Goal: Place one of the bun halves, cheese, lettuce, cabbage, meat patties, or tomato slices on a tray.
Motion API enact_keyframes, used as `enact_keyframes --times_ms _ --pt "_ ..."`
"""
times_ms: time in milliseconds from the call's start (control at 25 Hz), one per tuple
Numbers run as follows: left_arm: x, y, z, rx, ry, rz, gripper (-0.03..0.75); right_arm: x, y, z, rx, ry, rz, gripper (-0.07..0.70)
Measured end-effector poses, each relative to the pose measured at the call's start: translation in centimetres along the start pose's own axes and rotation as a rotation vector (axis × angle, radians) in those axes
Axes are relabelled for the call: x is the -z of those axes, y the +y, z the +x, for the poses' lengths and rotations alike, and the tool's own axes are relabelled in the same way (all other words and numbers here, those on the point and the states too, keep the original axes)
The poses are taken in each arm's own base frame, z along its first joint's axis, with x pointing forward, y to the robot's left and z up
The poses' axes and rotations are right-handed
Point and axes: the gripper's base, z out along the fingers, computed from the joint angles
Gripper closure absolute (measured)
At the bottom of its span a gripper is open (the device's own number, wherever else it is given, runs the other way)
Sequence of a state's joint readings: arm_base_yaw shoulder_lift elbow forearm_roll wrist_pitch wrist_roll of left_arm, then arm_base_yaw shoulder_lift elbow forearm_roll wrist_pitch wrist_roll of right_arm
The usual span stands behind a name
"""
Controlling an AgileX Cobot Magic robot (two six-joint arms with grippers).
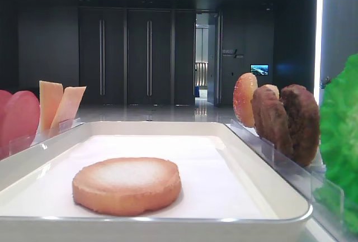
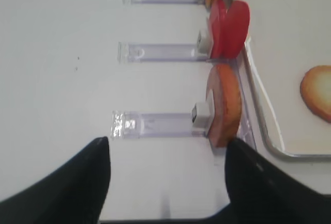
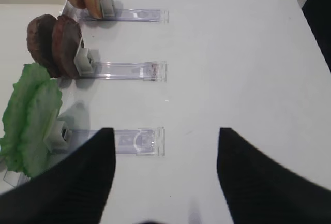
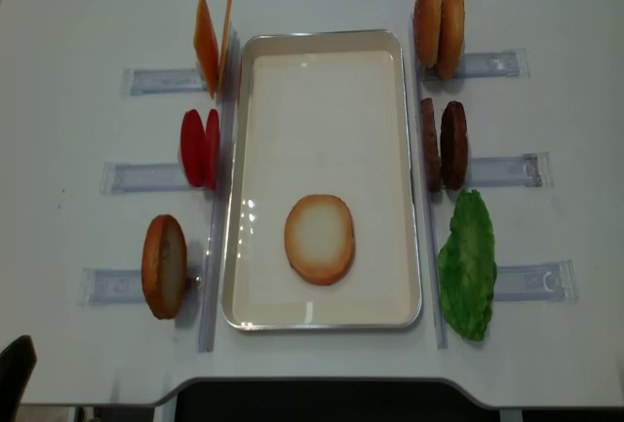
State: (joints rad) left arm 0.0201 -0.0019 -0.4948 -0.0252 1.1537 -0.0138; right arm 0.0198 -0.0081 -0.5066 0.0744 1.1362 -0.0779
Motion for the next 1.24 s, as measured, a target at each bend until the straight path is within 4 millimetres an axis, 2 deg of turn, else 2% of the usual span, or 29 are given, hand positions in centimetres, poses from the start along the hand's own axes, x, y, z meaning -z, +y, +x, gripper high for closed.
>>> enact_keyframes --times_ms 320,840,1240 --pt "-0.32 -0.49 0.1 -0.045 -0.033 0.055 0.246 0.0 0.0 0.0 0.0 0.0 0.0 0.216" --pt "-0.36 -0.11 0.12 -0.061 -0.032 0.013 0.307 0.0 0.0 0.0 0.0 0.0 0.0 0.216" --pt "-0.36 -0.03 0.12 -0.059 -0.031 0.004 0.402 0.0 0.0 0.0 0.0 0.0 0.0 0.216"
